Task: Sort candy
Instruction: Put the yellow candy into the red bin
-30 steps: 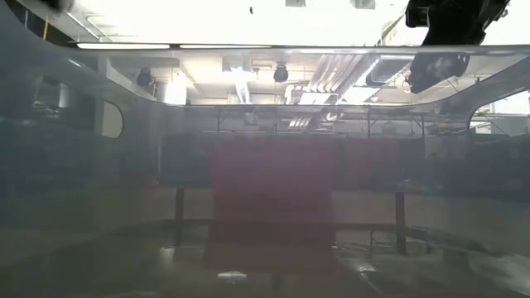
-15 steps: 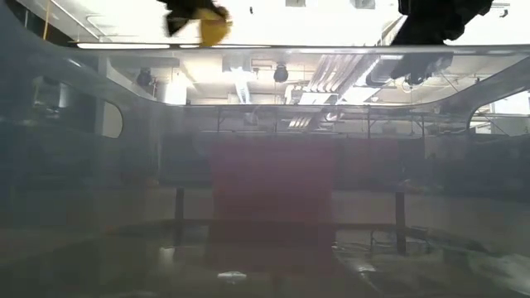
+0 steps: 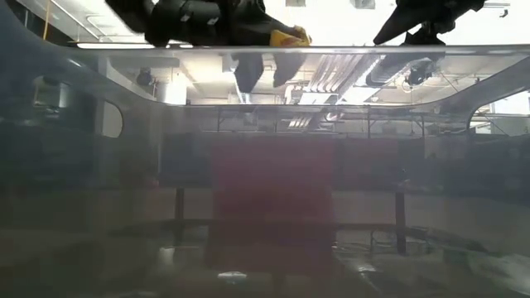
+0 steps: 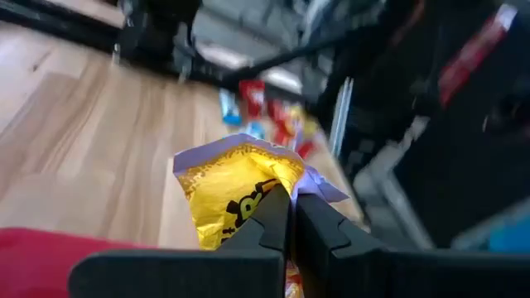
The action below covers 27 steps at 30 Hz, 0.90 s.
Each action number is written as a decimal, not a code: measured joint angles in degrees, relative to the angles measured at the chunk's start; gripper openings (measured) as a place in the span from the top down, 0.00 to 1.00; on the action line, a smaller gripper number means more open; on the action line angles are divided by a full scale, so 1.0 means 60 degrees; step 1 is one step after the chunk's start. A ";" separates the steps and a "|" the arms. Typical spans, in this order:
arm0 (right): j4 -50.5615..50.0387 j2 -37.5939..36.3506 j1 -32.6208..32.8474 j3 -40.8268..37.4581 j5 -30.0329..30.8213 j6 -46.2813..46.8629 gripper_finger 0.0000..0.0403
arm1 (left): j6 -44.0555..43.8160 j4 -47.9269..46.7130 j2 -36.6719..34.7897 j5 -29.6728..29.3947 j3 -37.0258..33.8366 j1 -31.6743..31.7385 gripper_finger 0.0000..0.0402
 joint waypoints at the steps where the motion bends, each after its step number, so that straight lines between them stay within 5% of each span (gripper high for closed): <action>1: -0.0006 0.0000 0.0000 0.0000 0.0000 0.0001 0.29 | -0.0294 0.0537 -0.0010 -0.0076 -0.0276 -0.0010 1.00; 13: 0.0429 0.0003 0.0000 0.0000 0.0000 -0.0157 0.29 | 0.0138 0.0703 -0.0100 -0.1031 -0.0871 -0.0329 0.96; 27: 0.0634 0.0000 0.0000 0.0000 -0.0004 -0.0157 0.29 | 0.1441 -0.2516 -0.0102 -0.1150 0.0465 -0.0373 0.51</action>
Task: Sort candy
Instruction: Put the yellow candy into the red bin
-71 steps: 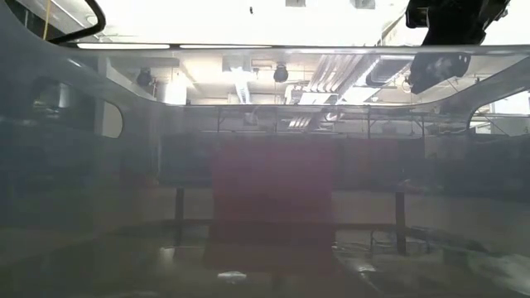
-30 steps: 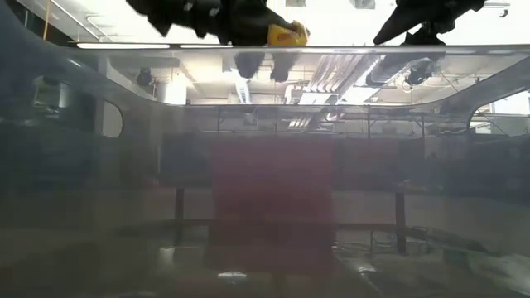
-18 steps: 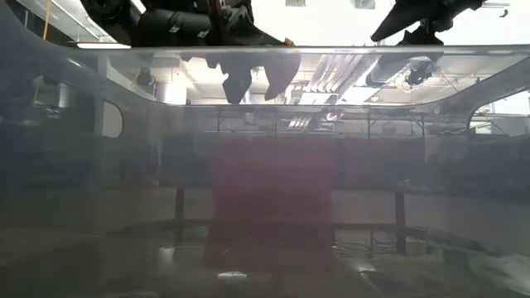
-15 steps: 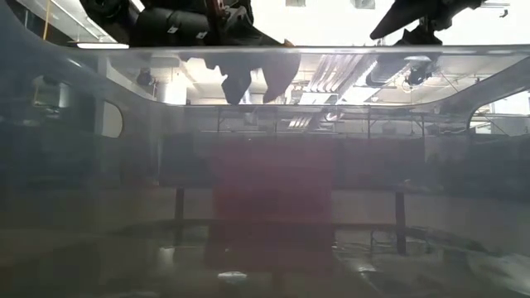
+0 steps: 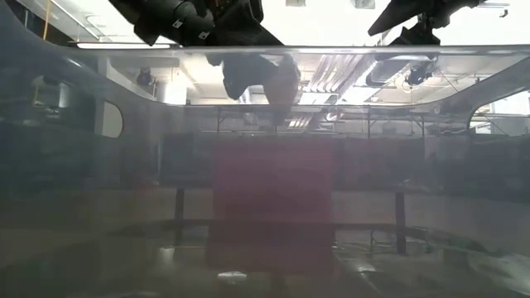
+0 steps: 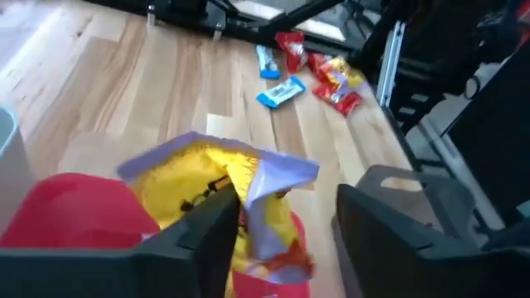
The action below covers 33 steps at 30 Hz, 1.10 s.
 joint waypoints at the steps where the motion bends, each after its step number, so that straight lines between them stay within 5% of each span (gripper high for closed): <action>1: 0.0024 0.0000 0.0000 0.0000 0.0000 -0.0003 0.29 | 0.0080 -0.0375 0.0002 0.0000 0.0174 0.0032 0.48; 8: 0.0362 0.0000 0.0000 0.0000 -0.0007 -0.0124 0.29 | 0.1537 -0.4185 0.0002 0.0041 0.2245 0.0115 0.41; 15: 0.0401 -0.0004 0.0000 0.0361 -0.0237 -0.0073 0.29 | 0.2365 -0.6253 -0.0388 -0.0007 0.3757 0.0060 0.41; 18: -0.0040 -0.0005 0.0000 0.0951 -0.0285 -0.0074 0.29 | 0.2165 -0.6121 -0.1148 -0.0039 0.3288 0.0407 0.41; 23: -0.1963 -0.0004 0.0000 0.2111 -0.0406 0.0368 0.29 | 0.0713 -0.3508 -0.2770 -0.0395 0.0988 0.0913 0.41; 26: -0.3178 0.0008 0.0010 0.2293 -0.1476 0.1601 0.29 | -0.0315 -0.1786 -0.3665 -0.0966 -0.0345 0.0968 0.41; 33: -0.4595 0.0526 0.1749 0.0938 -0.6359 0.6243 0.29 | -0.1257 -0.0844 -0.4903 -0.2754 -0.1593 0.0881 0.41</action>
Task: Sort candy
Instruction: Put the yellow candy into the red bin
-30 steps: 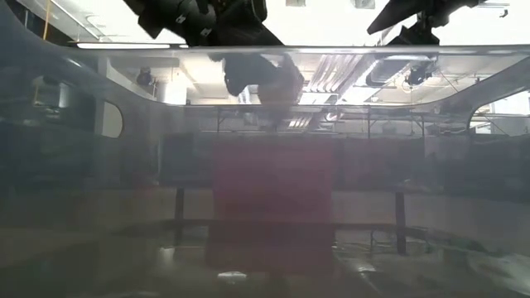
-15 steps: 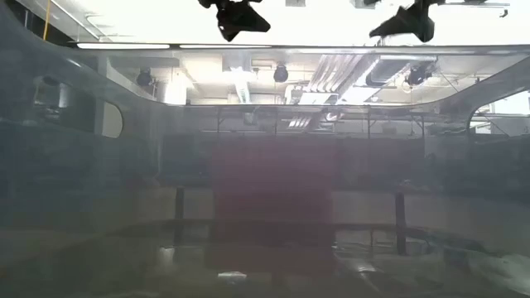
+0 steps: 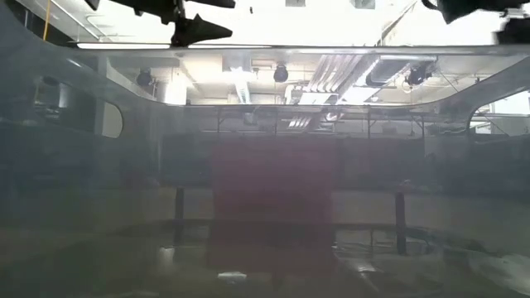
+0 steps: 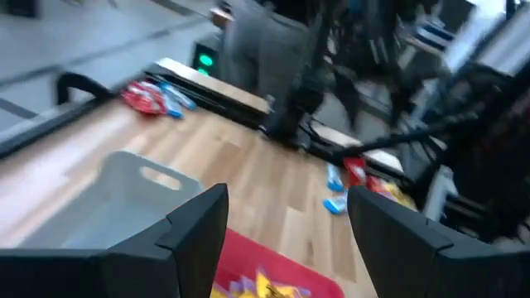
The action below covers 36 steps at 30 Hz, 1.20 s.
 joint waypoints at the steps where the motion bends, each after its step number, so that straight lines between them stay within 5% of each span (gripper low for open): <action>1: 0.0020 0.0114 0.0473 -0.0259 -0.0430 0.0664 0.29 | 0.0001 0.0115 -0.0078 -0.0275 0.0004 0.0000 0.41; 8: 0.2282 0.1328 0.3877 -0.1929 -0.2416 0.5249 0.29 | 0.0757 0.0665 -0.0531 -0.0818 0.0009 0.0036 0.41; 15: 0.4436 0.2555 0.5647 -0.2427 -0.2070 0.8101 0.29 | 0.1262 0.0652 -0.0618 -0.1355 0.0009 0.0044 0.41; 22: 0.4454 0.3694 0.5936 -0.2438 -0.1181 0.8575 0.29 | 0.1292 0.0651 -0.0618 -0.1362 0.0009 0.0040 0.41; 30: 0.4396 0.4800 0.5919 -0.2438 -0.1305 0.8192 0.29 | 0.1243 0.0649 -0.0618 -0.1358 0.0009 0.0040 0.41; 36: 0.4241 0.5022 0.5916 -0.2431 -0.1217 0.7742 0.43 | 0.1240 0.0650 -0.0614 -0.1358 0.0009 0.0040 0.41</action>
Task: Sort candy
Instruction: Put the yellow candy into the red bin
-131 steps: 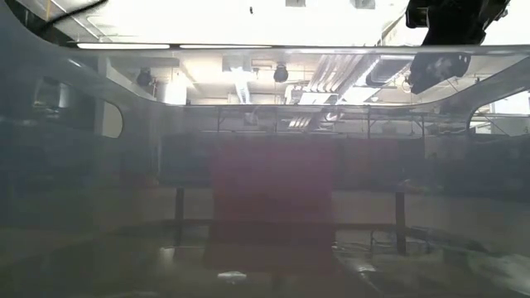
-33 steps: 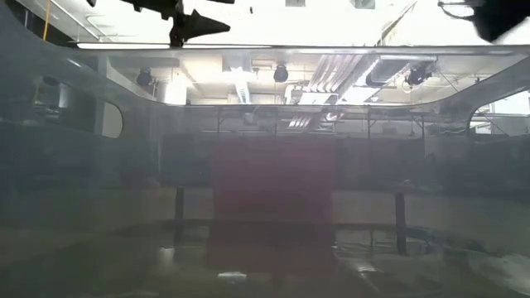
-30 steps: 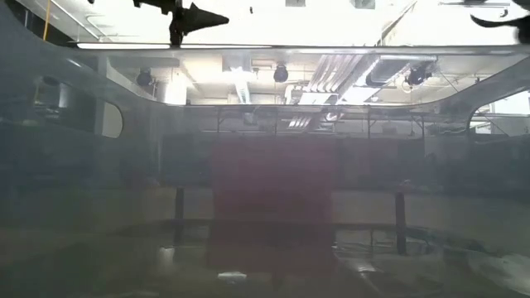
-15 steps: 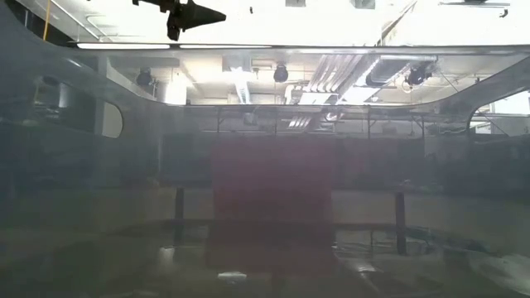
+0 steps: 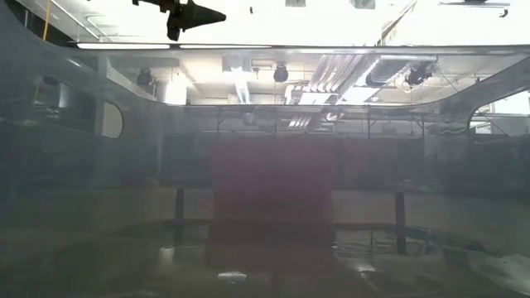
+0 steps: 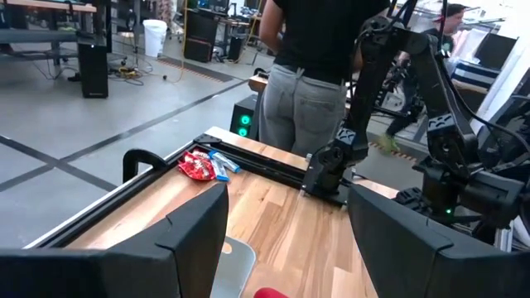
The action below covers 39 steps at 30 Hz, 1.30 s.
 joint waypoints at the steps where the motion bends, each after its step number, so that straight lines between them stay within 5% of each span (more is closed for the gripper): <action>1: -0.0043 0.0000 0.0003 0.0000 0.0018 0.0004 0.48 | 0.0000 -0.0002 0.0000 -0.0004 0.0000 0.0000 0.41; 9: -0.0039 -0.0091 0.0017 -0.0007 0.0028 -0.0440 0.96 | 0.0004 -0.0013 0.0000 -0.0001 0.0000 0.0000 0.41; 17: -0.0767 -0.1235 -0.0017 0.0992 0.0023 -0.1579 0.99 | -0.0291 0.0304 -0.0572 0.0004 0.0295 0.0000 0.41; 24: -0.0503 -0.2613 -0.0811 0.1890 0.2495 -0.5268 1.00 | 0.0579 0.0235 -0.1313 -0.0308 0.0404 -0.0004 0.41; 33: 0.1094 -0.2776 -0.4390 0.1895 0.4365 -1.1673 1.00 | 0.0497 0.0183 -0.1427 -0.0271 0.0404 -0.0033 0.41; 39: 0.5183 -0.2546 -0.6730 0.1891 0.4333 -1.5760 1.00 | 0.0247 0.0184 -0.1410 0.0428 0.0404 -0.0036 0.41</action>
